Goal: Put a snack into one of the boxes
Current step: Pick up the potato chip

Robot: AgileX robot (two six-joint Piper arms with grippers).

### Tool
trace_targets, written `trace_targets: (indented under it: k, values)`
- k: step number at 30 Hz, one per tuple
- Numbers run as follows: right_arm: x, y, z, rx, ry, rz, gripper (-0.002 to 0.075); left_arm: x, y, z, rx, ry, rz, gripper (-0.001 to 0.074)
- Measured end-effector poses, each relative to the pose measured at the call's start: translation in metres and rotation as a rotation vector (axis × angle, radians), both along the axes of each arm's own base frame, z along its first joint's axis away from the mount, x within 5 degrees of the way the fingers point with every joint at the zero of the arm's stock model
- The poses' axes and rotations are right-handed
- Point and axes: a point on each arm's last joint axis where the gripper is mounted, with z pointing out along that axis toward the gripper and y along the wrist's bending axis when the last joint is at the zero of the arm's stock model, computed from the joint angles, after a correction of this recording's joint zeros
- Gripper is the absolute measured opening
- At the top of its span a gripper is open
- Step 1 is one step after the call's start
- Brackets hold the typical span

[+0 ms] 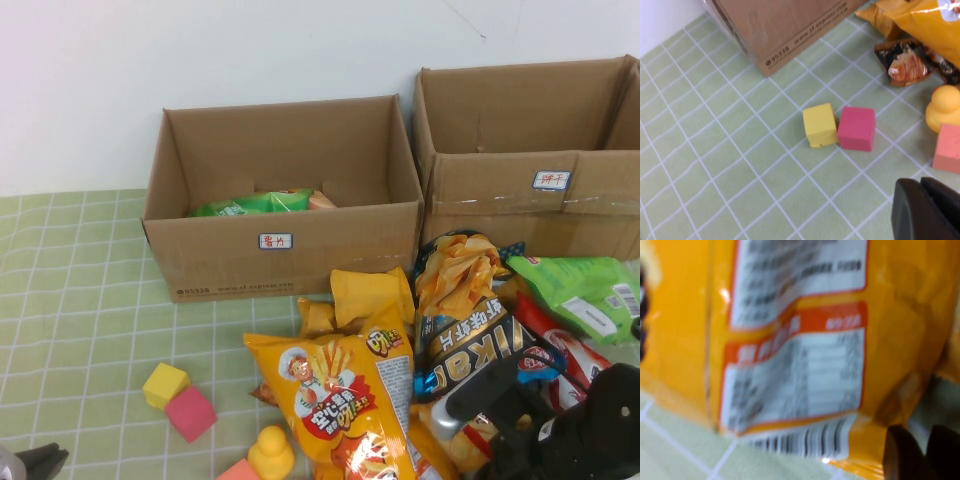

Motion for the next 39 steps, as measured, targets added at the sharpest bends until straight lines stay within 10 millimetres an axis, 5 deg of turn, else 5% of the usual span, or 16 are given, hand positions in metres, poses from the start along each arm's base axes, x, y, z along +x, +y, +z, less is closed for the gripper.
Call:
trace_targets:
  k: [7,17,23,29,39]
  values:
    - [0.018,0.013,0.000,0.030,-0.023,-0.032,0.0118,0.001,-0.001,0.001,-0.010,-0.020,-0.003,-0.0001]
    - [0.074,0.060,0.069,0.268,-0.159,-0.085,0.0118,0.001,-0.001,0.001,-0.013,-0.023,-0.002,-0.0001]
    - [0.084,0.071,0.092,0.276,-0.237,0.051,0.0118,0.001,-0.001,0.001,-0.014,-0.023,-0.002,-0.0001]
    - [0.081,0.060,0.085,0.095,-0.216,0.155,0.0118,0.001,0.000,0.002,0.001,-0.030,-0.002,-0.0001]
    - [0.114,0.016,0.089,-0.109,-0.366,-0.234,0.0157,0.002,0.001,0.002,0.016,-0.038,-0.003,-0.0001]
